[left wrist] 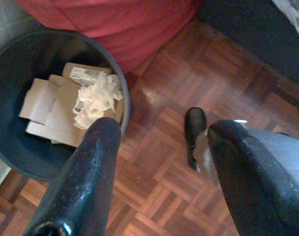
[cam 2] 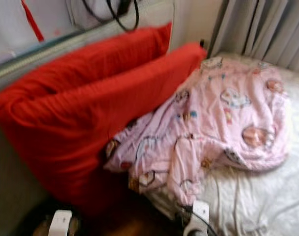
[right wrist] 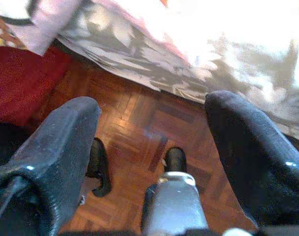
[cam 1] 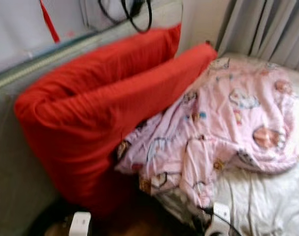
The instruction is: Clean up the room
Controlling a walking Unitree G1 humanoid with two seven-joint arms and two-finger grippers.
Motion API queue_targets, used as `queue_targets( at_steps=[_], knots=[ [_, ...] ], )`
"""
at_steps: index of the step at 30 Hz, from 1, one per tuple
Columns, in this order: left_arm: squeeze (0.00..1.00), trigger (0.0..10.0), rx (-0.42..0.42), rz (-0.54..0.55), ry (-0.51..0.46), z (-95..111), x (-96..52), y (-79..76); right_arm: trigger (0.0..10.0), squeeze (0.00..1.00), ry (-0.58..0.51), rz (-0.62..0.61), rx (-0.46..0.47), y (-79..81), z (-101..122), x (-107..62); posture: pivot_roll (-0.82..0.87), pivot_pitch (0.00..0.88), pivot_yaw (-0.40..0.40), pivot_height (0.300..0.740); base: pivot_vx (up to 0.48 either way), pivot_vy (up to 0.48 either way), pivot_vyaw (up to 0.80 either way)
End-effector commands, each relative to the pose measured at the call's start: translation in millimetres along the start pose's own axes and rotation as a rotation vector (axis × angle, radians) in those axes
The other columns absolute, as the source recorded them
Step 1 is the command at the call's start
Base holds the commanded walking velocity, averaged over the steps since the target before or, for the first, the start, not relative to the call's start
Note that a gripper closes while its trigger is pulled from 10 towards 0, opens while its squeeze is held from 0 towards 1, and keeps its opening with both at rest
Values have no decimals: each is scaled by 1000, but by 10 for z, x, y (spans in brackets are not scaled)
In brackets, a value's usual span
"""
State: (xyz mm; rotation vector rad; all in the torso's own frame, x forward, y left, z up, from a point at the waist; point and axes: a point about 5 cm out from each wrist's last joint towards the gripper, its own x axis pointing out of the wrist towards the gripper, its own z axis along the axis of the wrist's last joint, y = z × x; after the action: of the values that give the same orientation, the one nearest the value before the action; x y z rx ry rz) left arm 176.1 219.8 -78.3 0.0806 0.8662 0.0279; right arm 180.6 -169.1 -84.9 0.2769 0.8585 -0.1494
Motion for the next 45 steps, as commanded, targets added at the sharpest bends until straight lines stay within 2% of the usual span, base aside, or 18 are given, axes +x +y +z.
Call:
queue_targets(
  at_steps=[1, 9, 12, 20, 29, 42, 45],
  knots=[
    [0, 10000, 14, 0, 25, -53, -13, 11, 10000, 0, 5, -8, 9, -15, -19, -6, 154, 45, -2, 740, 0, 0, 0],
    [0, 10000, 16, -5, 30, -61, -15, 13, 10000, 0, 8, 7, -20, 0, -18, -4, 157, 31, -3, 740, 0, 0, 0],
    [0, 10000, 28, -10, 34, -58, -14, 19, 10000, 0, 3, 18, -41, 23, -19, -4, 159, 14, -3, 740, 112, 0, 800],
    [0, 10000, 25, -11, 32, -51, -11, 17, 10000, 0, 8, 14, -26, 18, -32, -7, 155, 13, -3, 740, 338, 0, 761],
    [0, 10000, 18, -12, 25, -38, -7, 9, 10000, 0, -6, 1, 3, -5, -4, -4, 156, 27, -8, 740, 317, 0, 0],
    [0, 10000, 13, -14, 19, -30, -6, 6, 10000, 0, -21, -79, 19, -98, 37, -6, 153, 41, -12, 740, 0, 0, 0],
    [0, 10000, 14, -15, 17, -28, -5, 1, 10000, 0, -20, -84, 30, -123, 45, -6, 154, 46, -16, 740, 0, 0, -781]
  ],
)
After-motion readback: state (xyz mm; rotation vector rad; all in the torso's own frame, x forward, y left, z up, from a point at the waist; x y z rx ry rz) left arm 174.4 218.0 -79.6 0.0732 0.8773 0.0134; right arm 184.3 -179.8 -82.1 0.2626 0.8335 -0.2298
